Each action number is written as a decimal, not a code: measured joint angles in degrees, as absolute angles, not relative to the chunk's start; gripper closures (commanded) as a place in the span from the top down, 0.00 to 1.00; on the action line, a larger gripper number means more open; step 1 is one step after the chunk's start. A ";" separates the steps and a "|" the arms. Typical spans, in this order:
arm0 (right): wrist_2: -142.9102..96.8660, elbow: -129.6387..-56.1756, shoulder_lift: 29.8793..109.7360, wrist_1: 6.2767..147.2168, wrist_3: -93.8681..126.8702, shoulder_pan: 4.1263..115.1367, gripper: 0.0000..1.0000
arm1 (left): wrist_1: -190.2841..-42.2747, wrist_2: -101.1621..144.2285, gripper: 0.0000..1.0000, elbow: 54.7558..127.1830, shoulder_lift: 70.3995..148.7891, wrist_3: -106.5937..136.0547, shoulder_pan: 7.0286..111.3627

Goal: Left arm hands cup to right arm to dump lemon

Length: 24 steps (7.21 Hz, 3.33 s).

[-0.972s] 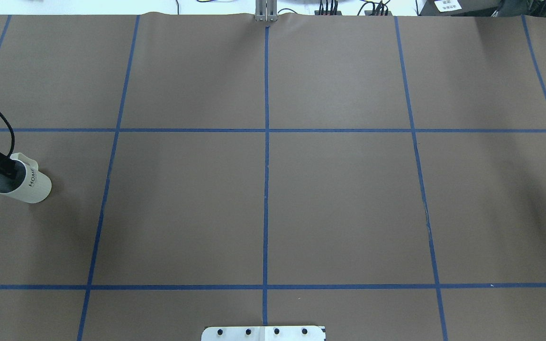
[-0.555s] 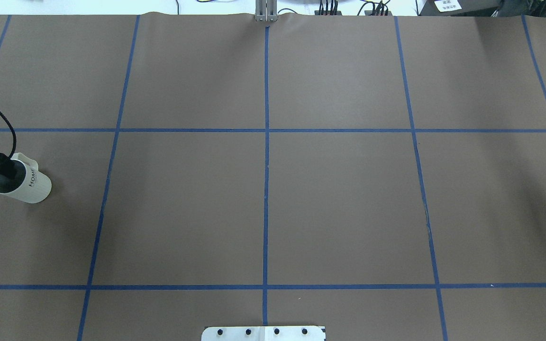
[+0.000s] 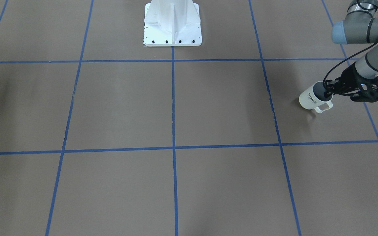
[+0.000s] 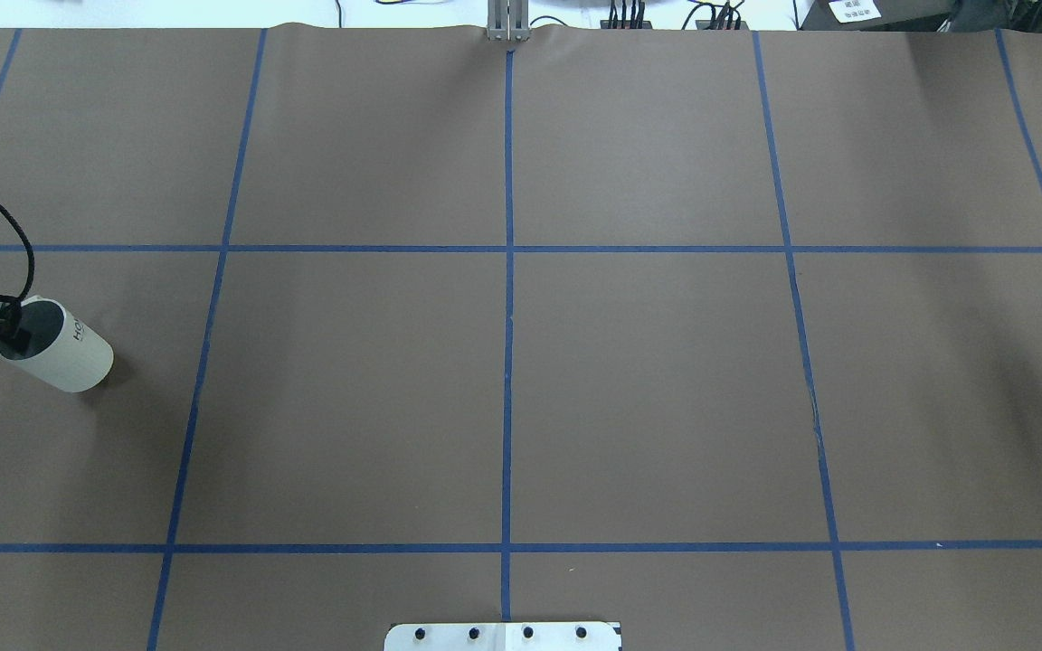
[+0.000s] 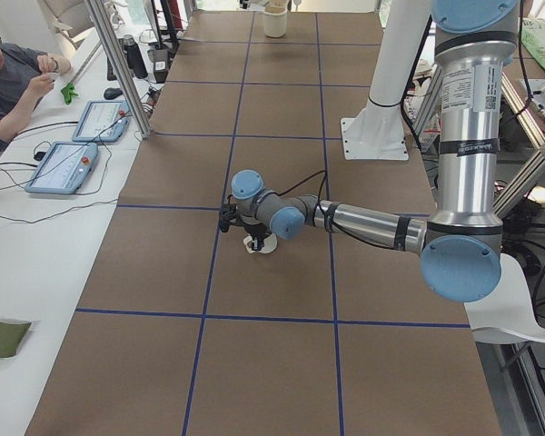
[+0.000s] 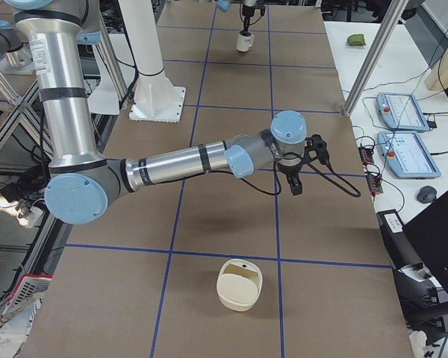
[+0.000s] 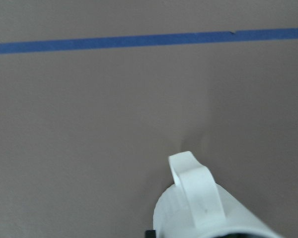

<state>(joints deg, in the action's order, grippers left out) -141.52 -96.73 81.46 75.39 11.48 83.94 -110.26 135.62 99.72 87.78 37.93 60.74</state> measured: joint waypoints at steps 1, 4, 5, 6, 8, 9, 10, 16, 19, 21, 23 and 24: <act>-141.44 -97.01 80.66 75.61 11.49 83.94 1.00 | -107.19 138.36 0.00 100.84 88.79 38.04 63.64; -138.08 -96.29 75.72 75.45 11.90 80.76 1.00 | -88.40 140.43 0.00 100.73 102.65 38.99 68.60; -134.50 -95.39 72.61 75.37 12.04 77.74 1.00 | -85.63 140.47 0.00 98.11 107.66 41.90 68.84; -130.58 -94.59 68.98 75.32 12.61 74.20 1.00 | -84.67 140.48 0.00 94.85 112.85 46.64 68.81; -121.28 -94.64 62.84 75.17 16.82 66.57 1.00 | -84.38 140.53 0.00 88.71 122.68 57.07 67.78; -116.56 -94.99 60.72 74.31 19.53 63.01 1.00 | -84.58 140.53 0.00 86.09 126.88 61.76 66.70; -111.69 -95.10 59.79 70.33 23.17 59.51 1.00 | -85.74 140.54 0.00 83.33 130.72 66.26 65.47; -84.35 -92.83 59.14 45.49 27.58 36.87 1.00 | -99.60 142.02 0.00 67.32 145.20 71.95 59.91; -73.96 -93.16 55.08 46.72 24.77 28.74 1.00 | -99.73 145.01 0.00 66.75 146.00 69.42 58.33; -70.62 -92.87 52.30 49.59 24.40 26.58 1.00 | -99.90 145.25 0.00 67.06 146.01 69.30 57.15; -69.82 -92.16 51.44 50.51 24.41 26.26 1.00 | -99.87 145.34 0.00 67.53 145.96 69.34 56.66; -69.45 -91.49 51.13 50.62 24.54 26.27 1.00 | -99.79 145.78 0.00 68.28 145.87 69.37 56.57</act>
<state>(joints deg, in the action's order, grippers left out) -69.45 -91.49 51.13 50.62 24.54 26.27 -99.79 145.78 68.28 145.87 69.37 56.57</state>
